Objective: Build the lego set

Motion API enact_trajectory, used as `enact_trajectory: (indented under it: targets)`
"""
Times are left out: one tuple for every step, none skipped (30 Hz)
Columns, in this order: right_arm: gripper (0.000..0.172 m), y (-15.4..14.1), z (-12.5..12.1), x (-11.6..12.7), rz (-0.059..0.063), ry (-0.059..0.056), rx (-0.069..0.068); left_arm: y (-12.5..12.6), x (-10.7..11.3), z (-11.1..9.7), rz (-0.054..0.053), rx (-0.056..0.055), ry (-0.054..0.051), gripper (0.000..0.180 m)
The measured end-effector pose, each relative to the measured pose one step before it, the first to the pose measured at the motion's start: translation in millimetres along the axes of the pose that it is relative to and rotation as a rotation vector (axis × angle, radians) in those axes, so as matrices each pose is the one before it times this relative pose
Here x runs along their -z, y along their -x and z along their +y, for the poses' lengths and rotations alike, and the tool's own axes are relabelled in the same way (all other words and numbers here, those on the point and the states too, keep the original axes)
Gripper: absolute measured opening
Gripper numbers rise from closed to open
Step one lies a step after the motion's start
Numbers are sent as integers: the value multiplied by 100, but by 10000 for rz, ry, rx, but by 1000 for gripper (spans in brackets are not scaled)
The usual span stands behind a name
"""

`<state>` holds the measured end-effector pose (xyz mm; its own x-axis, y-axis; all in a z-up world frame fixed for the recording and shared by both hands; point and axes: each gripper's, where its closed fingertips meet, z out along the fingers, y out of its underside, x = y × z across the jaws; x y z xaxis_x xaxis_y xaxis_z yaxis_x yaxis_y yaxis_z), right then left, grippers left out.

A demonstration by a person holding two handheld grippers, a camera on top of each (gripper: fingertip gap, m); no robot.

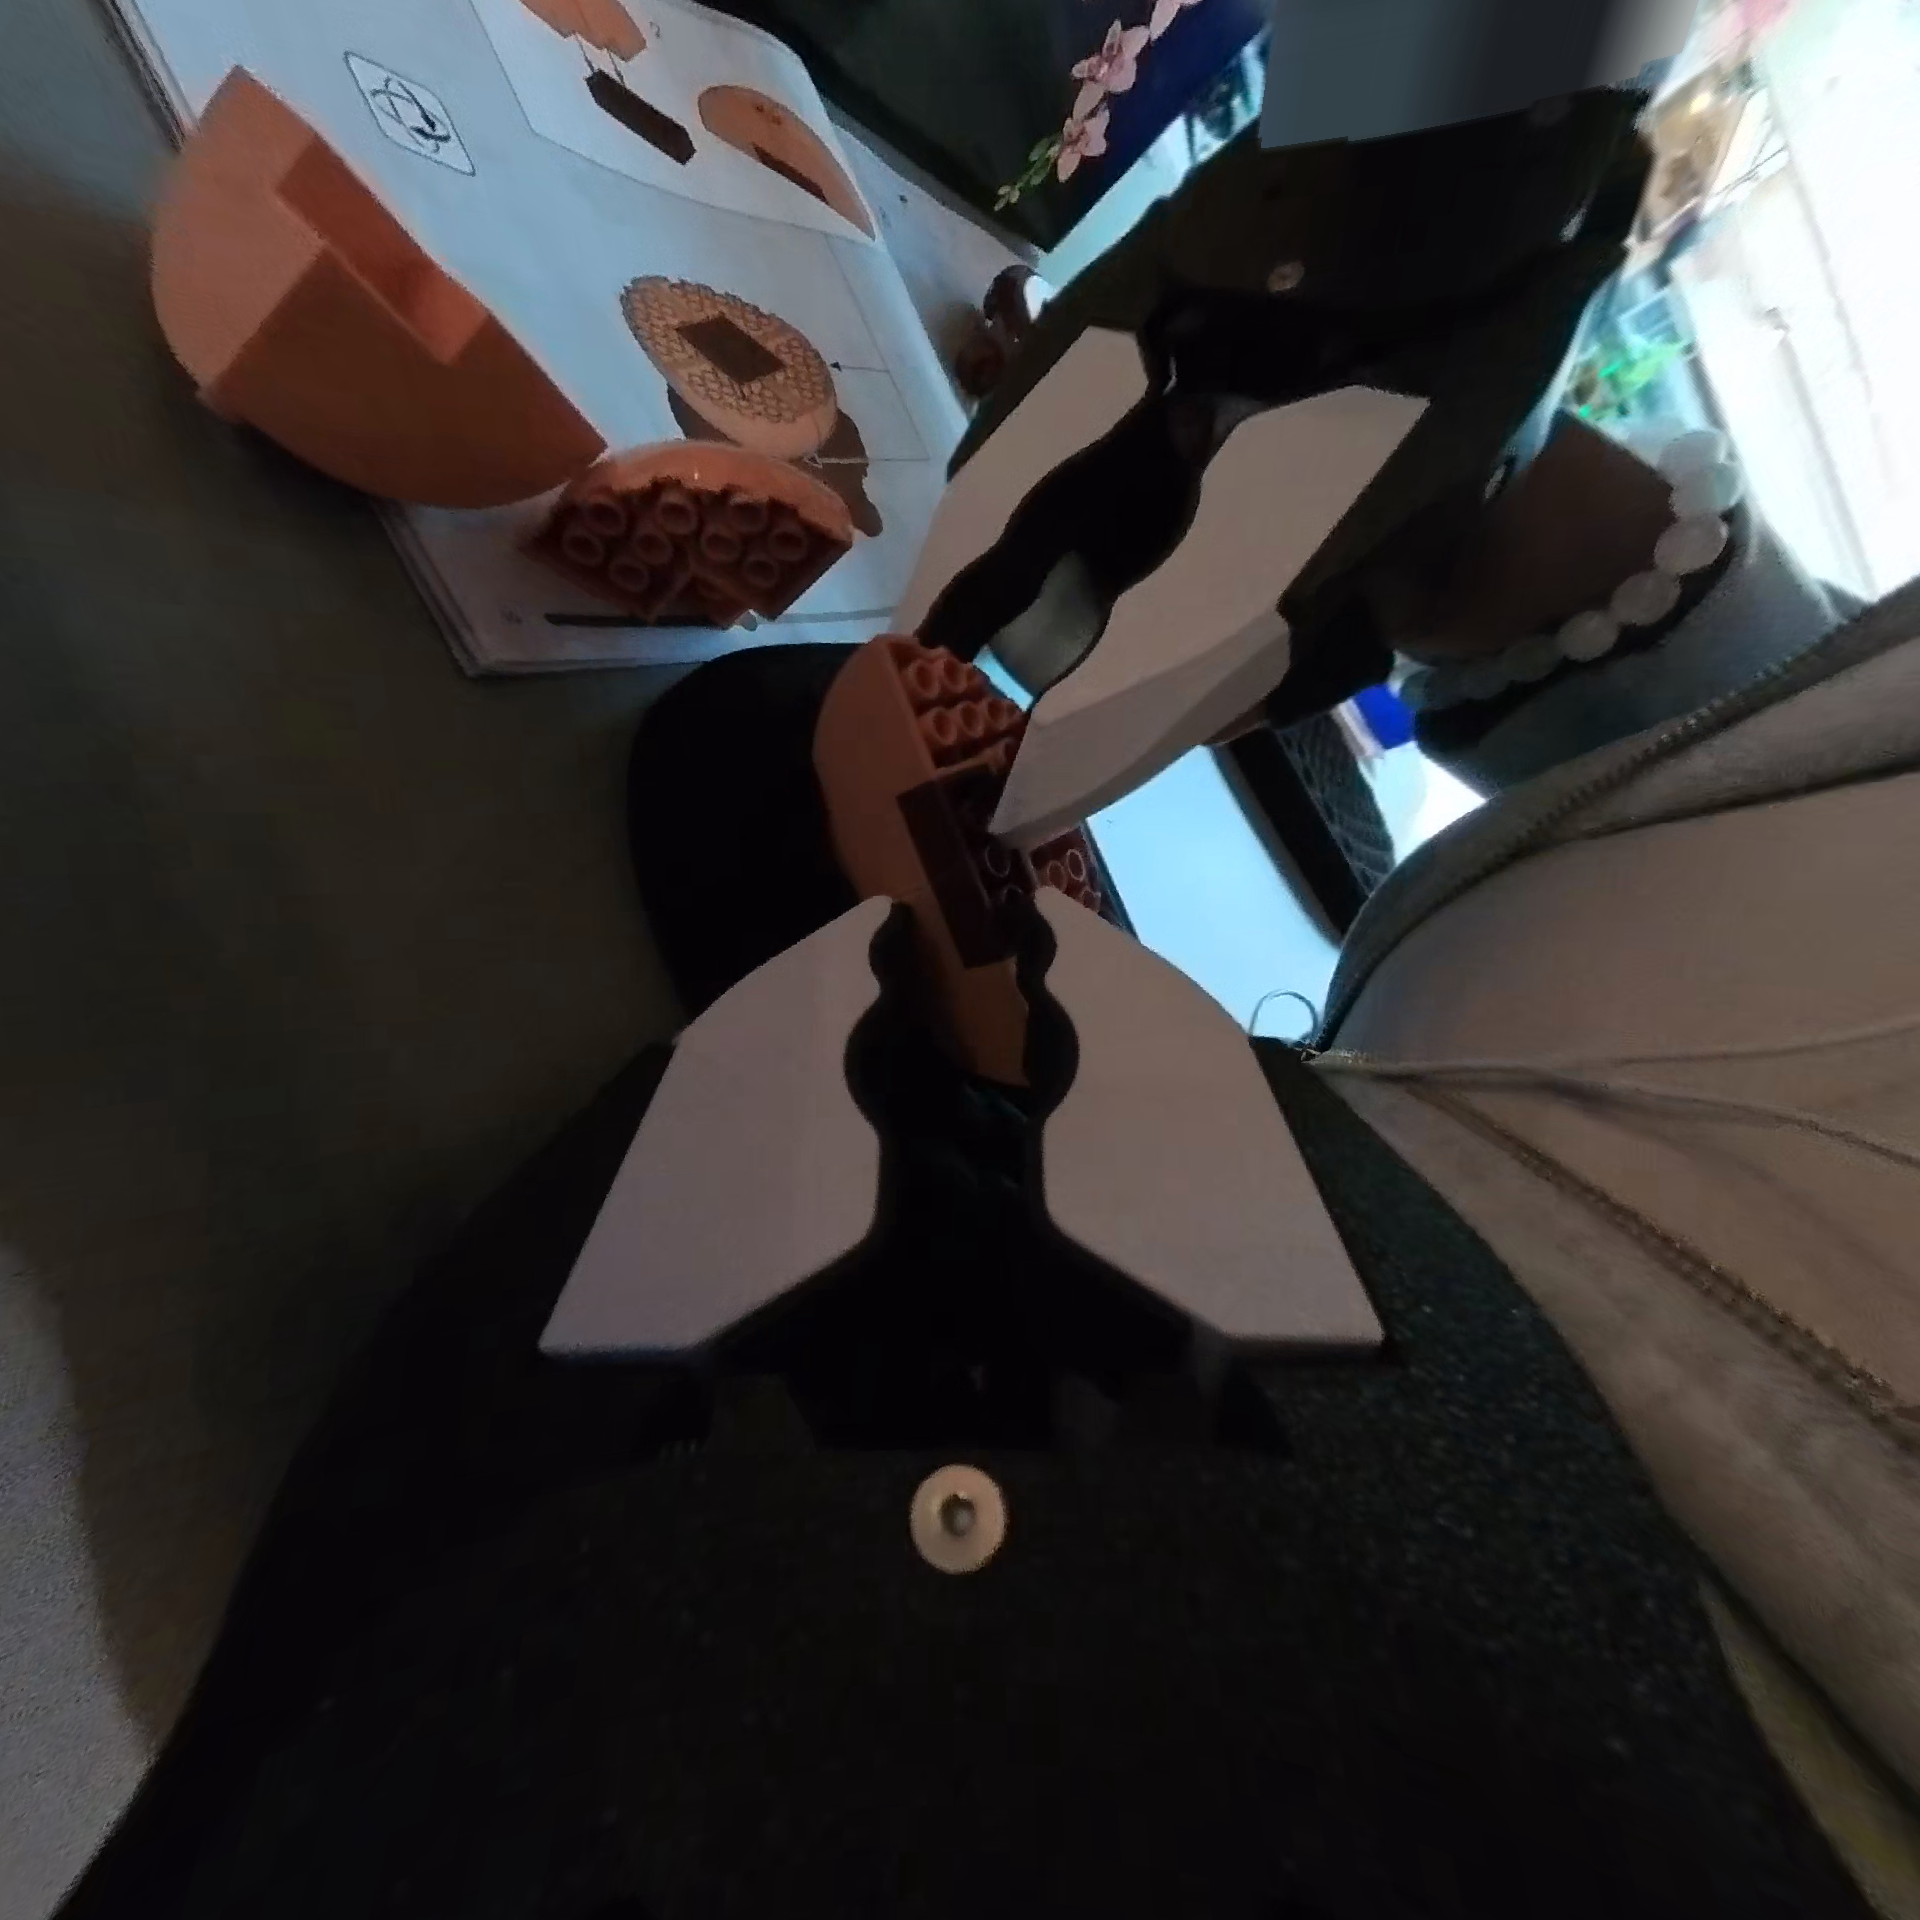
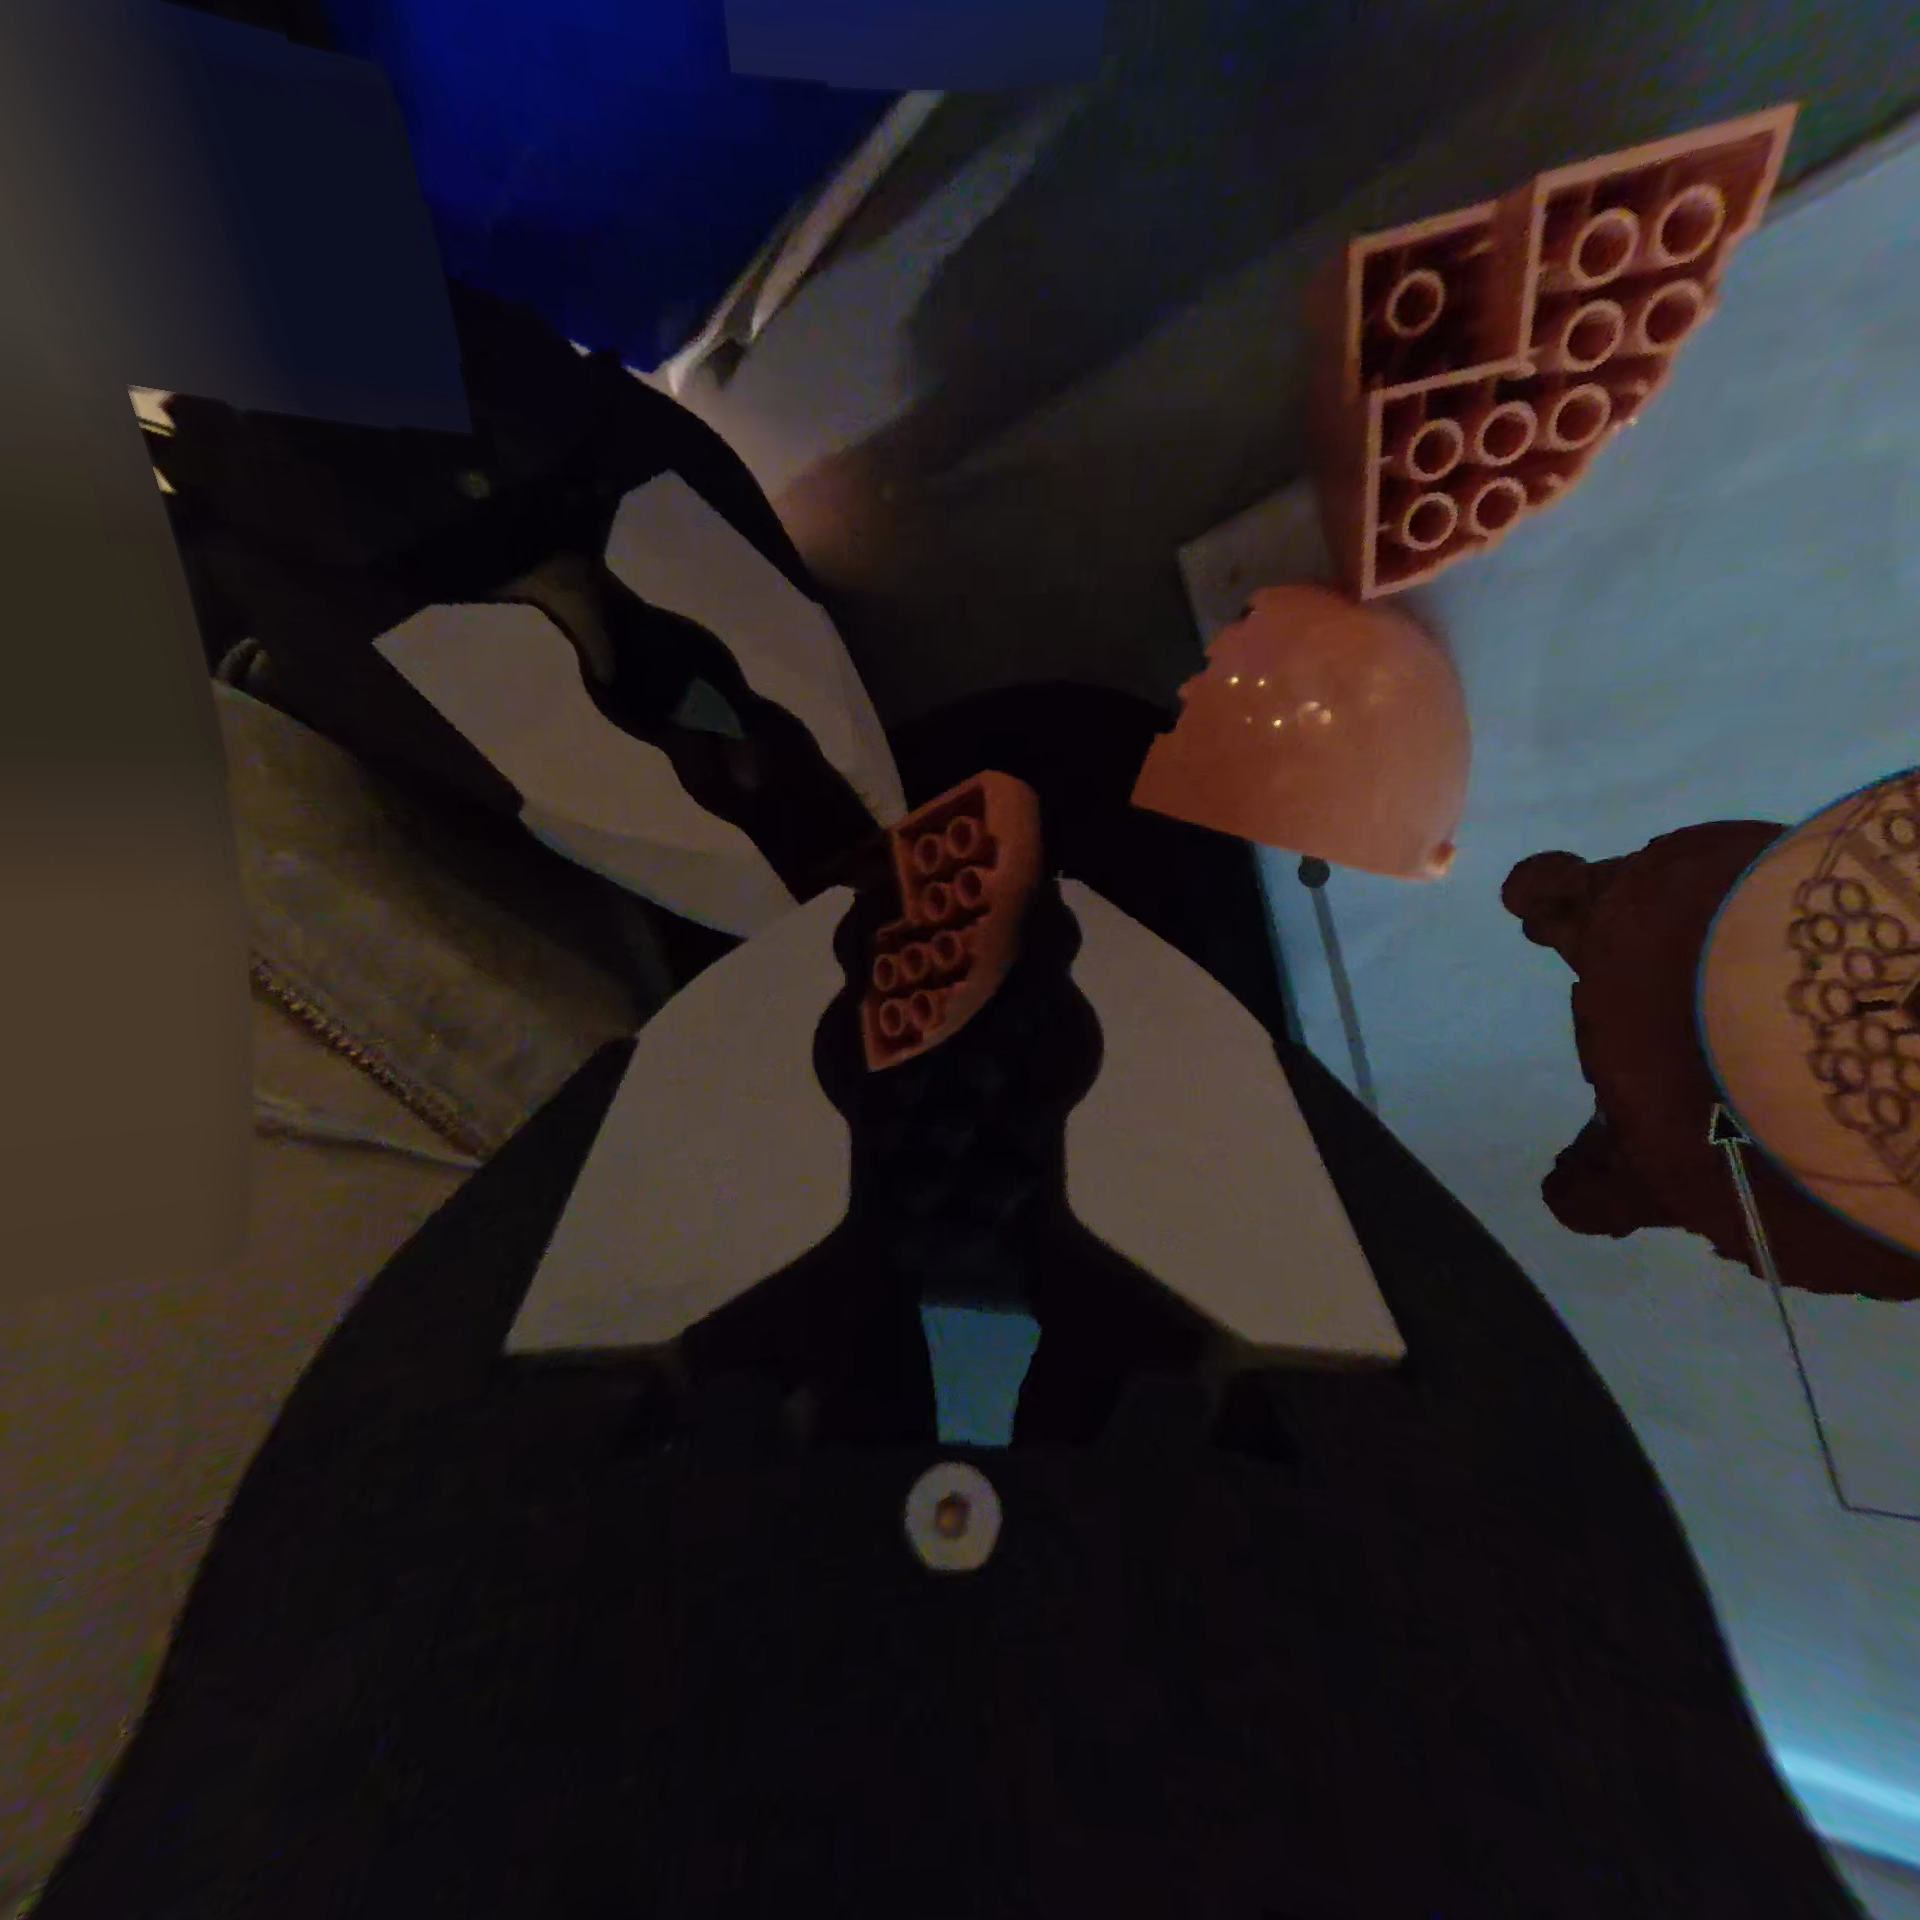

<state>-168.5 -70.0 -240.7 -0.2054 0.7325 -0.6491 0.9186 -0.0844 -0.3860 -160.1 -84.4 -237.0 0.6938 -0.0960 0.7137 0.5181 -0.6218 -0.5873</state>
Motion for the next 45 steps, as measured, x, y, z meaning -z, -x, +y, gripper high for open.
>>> enact_trajectory:
  targets:
    - [29, 25, -56, -36, -189, -111, 3, -51, 28, 7, -68, -9, 0, 20]
    - [32, 93, -91, -39, -220, -102, 12, -15, 36, 16, -78, 20, 5, 20]
    - [37, 214, -29, -100, -331, -38, -93, -12, 15, -12, -86, 3, 3, 20]
    - [44, 387, -104, -26, -438, -91, -82, -13, -9, -2, -84, -5, 8, 20]
    - [51, 373, -69, 85, -457, -65, -90, -5, -5, 7, -58, 4, 4, 20]
    - [56, 303, -44, 145, -430, -40, -140, -8, -1, -1, -17, 3, 0, 20]
    - [59, 188, -62, 133, -336, -39, -131, -10, -5, -2, 12, 33, 2, 20]
    - [57, 22, -36, 88, -183, 11, -54, 1, -5, 5, 7, 16, -1, 20]
    - [53, -211, 13, 23, 71, 62, -14, -2, -10, -2, -1, 6, 8, 20]
    - [45, -370, -26, 7, 280, 61, 11, -14, -15, 7, -19, -22, 26, 20]
    - [40, -223, -13, -27, 266, 109, 107, 5, -6, -11, -23, -31, 30, 20]
    - [37, -175, 17, 18, 317, 158, 219, -8, -11, -2, -9, -18, 24, 20]
    - [34, -179, -112, 87, 403, 79, 286, -2, -9, -7, 0, -4, 14, 20]
    - [36, 129, -194, 126, 214, 26, 312, -2, -14, -2, 0, -14, 13, 21]
    - [39, 191, -138, 154, 150, 74, 216, -4, -10, 6, -3, -25, 20, 20]
    - [42, 80, -86, 158, 188, 77, 191, -5, 3, -5, -3, -24, 15, 20]
    - [43, 28, 11, 146, 194, 135, 209, -8, -17, 4, -1, -26, 1, 20]
    - [43, -37, 25, 134, 267, 144, 353, -4, -9, -8, 8, -9, -1, 20]
    - [44, -85, -35, 117, 319, 123, 459, 3, 6, -3, 8, -9, 1, 20]
    - [42, -153, -59, 116, 370, 140, 528, -10, -6, 4, 10, -14, -1, 20]
    - [41, -211, -32, 95, 366, 169, 555, 0, -9, -15, 26, 5, 1, 20]
    - [40, -104, 71, -38, 170, 197, 439, -10, -19, 1, 28, -5, 10, 21]
    - [35, 64, 184, -221, -123, 228, 176, 1, 0, -5, 15, -26, 19, 21]
    - [30, -53, 181, -240, -162, 206, -47, -12, -8, 4, 5, -57, 29, 21]
    - [25, -180, -28, 4, -105, 11, 6, -4, -17, 22, -2, -53, 40, 21]
    - [25, -11, 63, 19, -231, 75, 35, -11, -23, 17, -4, -71, 29, 22]
    - [24, -36, 77, 4, -148, 107, 5, 9, -55, 5, -6, -45, 11, 22]
    - [23, -3, 108, -12, -71, 144, 102, 10, -64, 10, -3, -24, 14, 22]
    - [23, 21, 62, -30, -33, 142, 127, 23, -58, 33, -12, -48, 14, 23]
    - [23, 52, 15, -68, -19, 137, 27, 63, -29, 10, -20, -21, 9, 24]
    - [24, -39, 38, -79, 87, 174, 54, 44, -17, -3, -19, -14, 3, 24]
    - [23, 12, -52, -72, 80, 136, 88, 18, -5, 24, -26, -31, 4, 24]
    - [23, 45, -60, -54, 75, 122, 12, 1, 16, 63, -8, -19, 33, 24]
    - [23, 39, -38, -25, 107, 102, 23, -2, 25, 53, 22, 16, 14, 24]
    - [23, 32, -22, -22, 106, 59, 25, 9, 24, 44, 32, 28, -15, 24]
    - [23, 35, -27, -18, 104, 41, -23, 0, 13, 42, 26, 10, -27, 24]
    - [23, 38, -19, -26, 106, 35, -60, 0, 9, 34, 20, -19, -31, 24]
    - [23, 49, -45, -10, 159, 83, 7, 1, 27, 44, 36, -15, -40, 24]
    - [23, 59, -30, 2, 212, 140, 63, -13, 27, 43, 73, 16, -45, 24]
    - [23, 45, -64, 12, 232, 180, 107, -6, 14, 34, 68, 11, -27, 24]
    - [22, 38, -62, -5, 184, 185, 82, -8, 23, 39, 30, -31, 1, 24]
    - [22, -7, -24, -19, 130, 195, -13, -6, 24, 21, 22, -16, 0, 24]
    - [22, -10, -36, -14, 141, 165, 29, 19, 3, -11, 21, 11, -23, 24]
    - [22, 6, -38, -3, 186, 162, 97, -3, 21, 3, 39, 31, -37, 23]
    - [22, 23, -50, 0, 196, 134, 88, 5, 16, 13, 43, 43, -30, 23]
